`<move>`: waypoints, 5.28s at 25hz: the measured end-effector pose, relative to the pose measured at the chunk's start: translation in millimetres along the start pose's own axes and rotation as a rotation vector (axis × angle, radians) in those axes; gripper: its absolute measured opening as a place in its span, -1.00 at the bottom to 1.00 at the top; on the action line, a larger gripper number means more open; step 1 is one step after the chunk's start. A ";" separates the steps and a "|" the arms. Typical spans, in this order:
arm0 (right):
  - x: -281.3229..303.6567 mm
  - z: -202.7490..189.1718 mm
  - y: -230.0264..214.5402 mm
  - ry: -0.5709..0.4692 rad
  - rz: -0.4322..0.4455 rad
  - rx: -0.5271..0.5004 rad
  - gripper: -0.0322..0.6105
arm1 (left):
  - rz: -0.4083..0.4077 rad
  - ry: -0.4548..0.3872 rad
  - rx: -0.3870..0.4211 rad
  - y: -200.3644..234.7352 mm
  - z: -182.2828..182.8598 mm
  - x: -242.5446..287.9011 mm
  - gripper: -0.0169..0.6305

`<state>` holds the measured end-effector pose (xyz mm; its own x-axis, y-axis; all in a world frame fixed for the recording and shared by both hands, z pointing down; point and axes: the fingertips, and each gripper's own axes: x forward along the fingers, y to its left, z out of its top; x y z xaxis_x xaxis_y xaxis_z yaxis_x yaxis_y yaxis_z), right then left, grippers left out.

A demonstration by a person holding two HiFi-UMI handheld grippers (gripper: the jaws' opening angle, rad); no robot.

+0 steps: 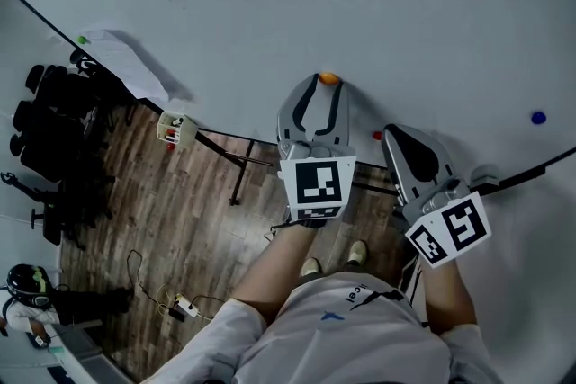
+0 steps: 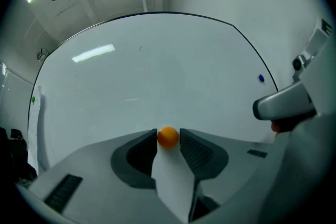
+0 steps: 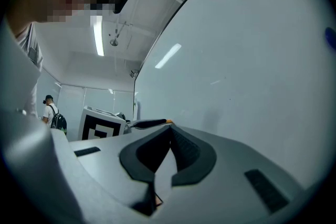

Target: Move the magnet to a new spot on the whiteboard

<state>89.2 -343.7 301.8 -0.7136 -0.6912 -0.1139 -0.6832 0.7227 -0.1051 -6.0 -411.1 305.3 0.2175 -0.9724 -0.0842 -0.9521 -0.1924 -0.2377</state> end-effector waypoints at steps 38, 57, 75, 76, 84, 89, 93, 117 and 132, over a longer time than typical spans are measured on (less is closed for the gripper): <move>6.7 -17.1 97.0 0.025 -0.019 -0.034 -0.86 | -0.188 -0.082 -0.123 20.9 17.4 -138.2 -0.55; -8.8 -17.9 173.8 0.003 -0.090 -0.066 -0.86 | -0.336 -0.125 -0.232 37.1 28.1 -233.3 -0.55; -9.4 -8.3 185.0 -0.011 -0.102 -0.088 -0.86 | -0.391 -0.126 -0.260 37.4 31.3 -245.1 -0.55; -9.8 -7.9 184.0 -0.010 -0.105 -0.089 -0.86 | -0.390 -0.125 -0.258 37.0 31.0 -243.9 -0.55; -14.2 -7.9 173.7 0.002 -0.125 -0.088 -0.86 | -0.376 -0.114 -0.237 30.8 25.6 -233.4 -0.55; -17.3 -14.7 163.5 0.016 -0.140 -0.080 -0.86 | -0.365 -0.071 -0.225 21.8 1.8 -215.8 -0.55; -22.1 -23.5 145.9 0.033 -0.168 -0.068 -0.86 | -0.362 -0.024 -0.227 7.2 -23.1 -192.6 -0.55; -11.4 -129.9 -8.3 0.112 -0.212 0.018 -0.86 | -0.119 0.104 -0.271 -61.4 -169.0 -33.5 -0.55; -2.9 -139.7 -25.3 0.126 -0.156 0.038 -0.86 | -0.056 0.097 -0.285 -70.3 -185.6 -15.5 -0.55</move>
<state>86.8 -360.4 442.8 -0.6153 -0.7877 0.0309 -0.7821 0.6051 -0.1490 17.6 -407.0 502.9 0.2631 -0.9646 0.0170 -0.9640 -0.2622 0.0430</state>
